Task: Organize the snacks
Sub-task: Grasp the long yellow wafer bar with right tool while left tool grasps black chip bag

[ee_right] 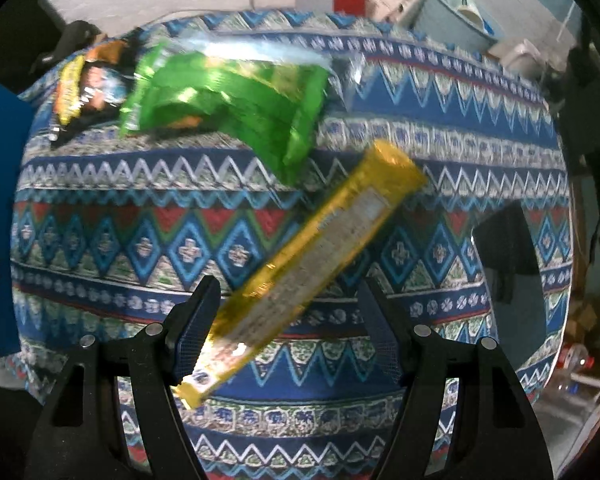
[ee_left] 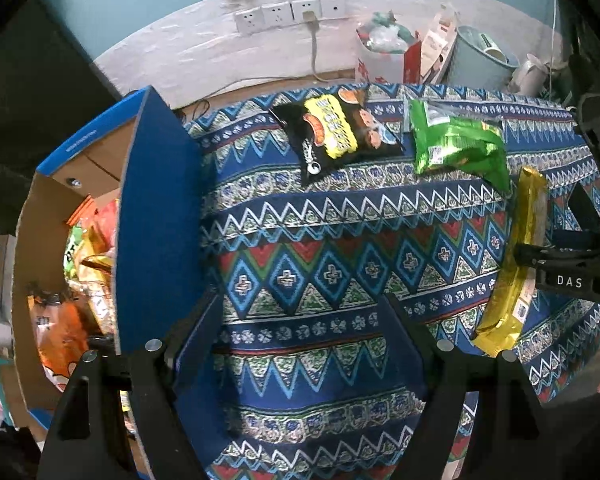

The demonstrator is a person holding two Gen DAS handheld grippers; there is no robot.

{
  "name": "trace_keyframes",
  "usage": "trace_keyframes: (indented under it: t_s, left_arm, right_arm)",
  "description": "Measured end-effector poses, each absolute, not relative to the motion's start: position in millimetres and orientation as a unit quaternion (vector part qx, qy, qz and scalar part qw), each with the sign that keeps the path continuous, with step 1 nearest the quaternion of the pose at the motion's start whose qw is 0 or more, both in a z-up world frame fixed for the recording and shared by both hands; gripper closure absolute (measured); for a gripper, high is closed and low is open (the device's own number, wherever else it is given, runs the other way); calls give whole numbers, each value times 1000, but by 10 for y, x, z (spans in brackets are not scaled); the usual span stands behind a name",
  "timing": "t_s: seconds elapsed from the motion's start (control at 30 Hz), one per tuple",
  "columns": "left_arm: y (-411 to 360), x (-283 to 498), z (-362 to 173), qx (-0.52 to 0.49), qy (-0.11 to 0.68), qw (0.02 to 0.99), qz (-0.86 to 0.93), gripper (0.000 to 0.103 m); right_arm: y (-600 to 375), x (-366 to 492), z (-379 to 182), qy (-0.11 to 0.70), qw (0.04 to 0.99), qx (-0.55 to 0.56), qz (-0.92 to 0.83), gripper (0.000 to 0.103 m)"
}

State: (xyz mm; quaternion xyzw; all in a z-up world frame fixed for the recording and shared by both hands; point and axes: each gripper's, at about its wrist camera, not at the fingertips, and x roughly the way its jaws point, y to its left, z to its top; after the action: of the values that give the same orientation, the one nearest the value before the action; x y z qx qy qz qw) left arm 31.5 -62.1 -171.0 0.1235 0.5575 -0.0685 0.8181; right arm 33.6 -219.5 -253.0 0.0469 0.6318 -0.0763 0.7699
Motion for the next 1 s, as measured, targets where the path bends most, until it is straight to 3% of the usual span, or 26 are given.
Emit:
trace_keyframes:
  t_s: [0.27,0.33,0.43,0.53,0.73,0.83,1.0]
  left_arm:
    - [-718,383,-1824,131,565,812,-65,22]
    - [-709,404,-1841,128,569,810,-64,22]
    - [-703,439,-1888,117,579,804,-64,22]
    - [-713,465,-1917,109,587,800,-64,22]
    - [-747,500,-1928,106,588,799,-63,22]
    - [-769,515,-1932,106,588,799,-64,22]
    - [-784,628,-1905,92,586,803,-60,22]
  right_arm:
    - [-2266,253,-2767,641,762,78,-50,35]
    - [-2303,245,-2759,639,765,60,-49,52]
    - [-2416,196,-2740,632,772,25,-65,66]
    - [-2614,181,-2745,627,775,9,-84,73]
    - [-3013,131,-2738,604,791,31,-97,74]
    - [-3148,226,-2769,612,785,51,-84,69]
    - [-3206,247,-2774,601,795,27,-77,73]
